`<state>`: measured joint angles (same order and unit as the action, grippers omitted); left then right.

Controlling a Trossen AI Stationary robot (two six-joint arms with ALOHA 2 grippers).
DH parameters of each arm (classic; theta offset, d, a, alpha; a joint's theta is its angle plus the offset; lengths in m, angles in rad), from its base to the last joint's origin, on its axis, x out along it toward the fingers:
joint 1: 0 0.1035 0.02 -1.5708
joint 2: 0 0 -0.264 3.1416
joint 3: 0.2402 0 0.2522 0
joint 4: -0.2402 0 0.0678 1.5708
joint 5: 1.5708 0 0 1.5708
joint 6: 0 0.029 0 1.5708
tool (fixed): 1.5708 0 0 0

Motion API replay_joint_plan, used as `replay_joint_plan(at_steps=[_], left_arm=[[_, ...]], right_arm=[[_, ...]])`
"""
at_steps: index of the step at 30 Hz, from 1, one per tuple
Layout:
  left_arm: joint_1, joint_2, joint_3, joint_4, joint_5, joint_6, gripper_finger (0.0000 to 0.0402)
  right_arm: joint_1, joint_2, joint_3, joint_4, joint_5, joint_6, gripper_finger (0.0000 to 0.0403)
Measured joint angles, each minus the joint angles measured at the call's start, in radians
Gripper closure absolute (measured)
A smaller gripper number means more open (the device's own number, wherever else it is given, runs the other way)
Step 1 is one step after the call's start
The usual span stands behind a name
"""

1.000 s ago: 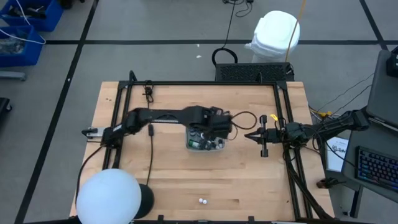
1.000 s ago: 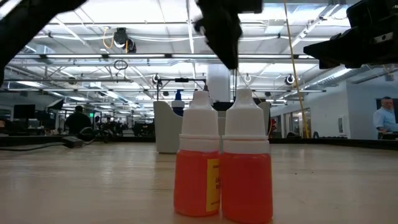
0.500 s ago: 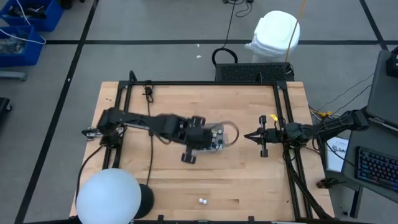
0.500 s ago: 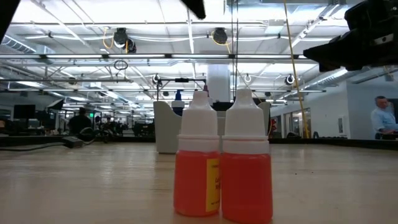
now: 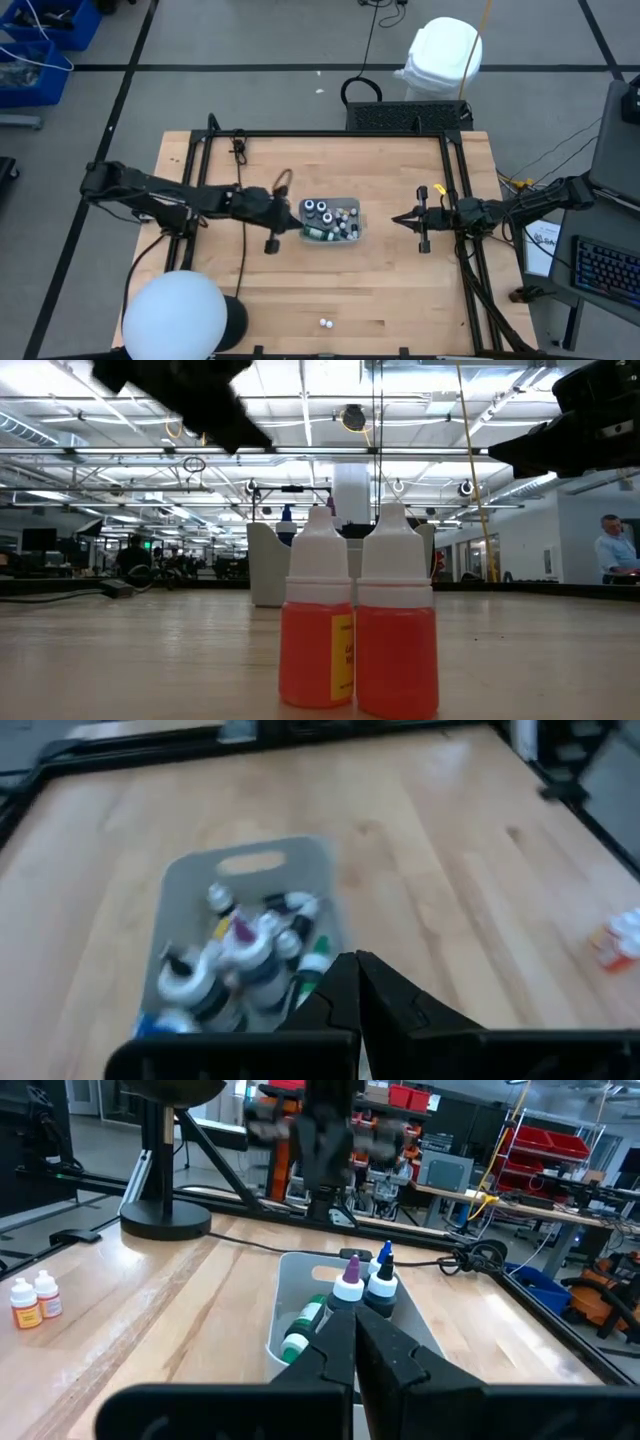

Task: Pick & Place food coloring
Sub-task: Put the small orange food coloring bottle into the gray bin

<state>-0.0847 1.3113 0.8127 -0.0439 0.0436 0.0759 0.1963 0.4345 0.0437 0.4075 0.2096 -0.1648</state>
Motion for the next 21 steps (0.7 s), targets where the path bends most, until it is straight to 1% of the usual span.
replay_joint_plan(at_steps=[2,4,6,8,11,15,21], left_arm=[[0.015,-0.041,-0.132,0.149,-0.004,-0.044,0.0399],[0.005,-0.045,-0.247,0.327,-0.025,-0.083,0.04],[-0.027,-0.042,-0.339,0.473,-0.08,-0.114,0.04],[-0.073,-0.027,-0.396,0.585,-0.147,-0.125,0.04],[-0.15,-0.02,-0.459,0.638,-0.251,-0.132,0.04],[-0.234,-0.021,-0.494,0.692,-0.385,-0.123,0.04],[-0.288,-0.021,-0.509,0.701,-0.443,-0.121,0.0401]], right_arm=[[0.0,0.002,0.0,0.0,0.0,-0.002,0.0403],[0.0,0.004,0.0,0.0,0.001,-0.003,0.0403],[0.0,0.005,0.0,-0.001,0.002,-0.007,0.0403],[0.0,0.006,0.0,-0.001,0.002,-0.016,0.0403],[0.0,0.006,0.0,-0.001,0.003,-0.029,0.0403],[0.0,0.006,0.0,-0.001,0.003,-0.033,0.0403],[0.0,0.006,0.0,-0.001,0.005,-0.034,0.0403]])
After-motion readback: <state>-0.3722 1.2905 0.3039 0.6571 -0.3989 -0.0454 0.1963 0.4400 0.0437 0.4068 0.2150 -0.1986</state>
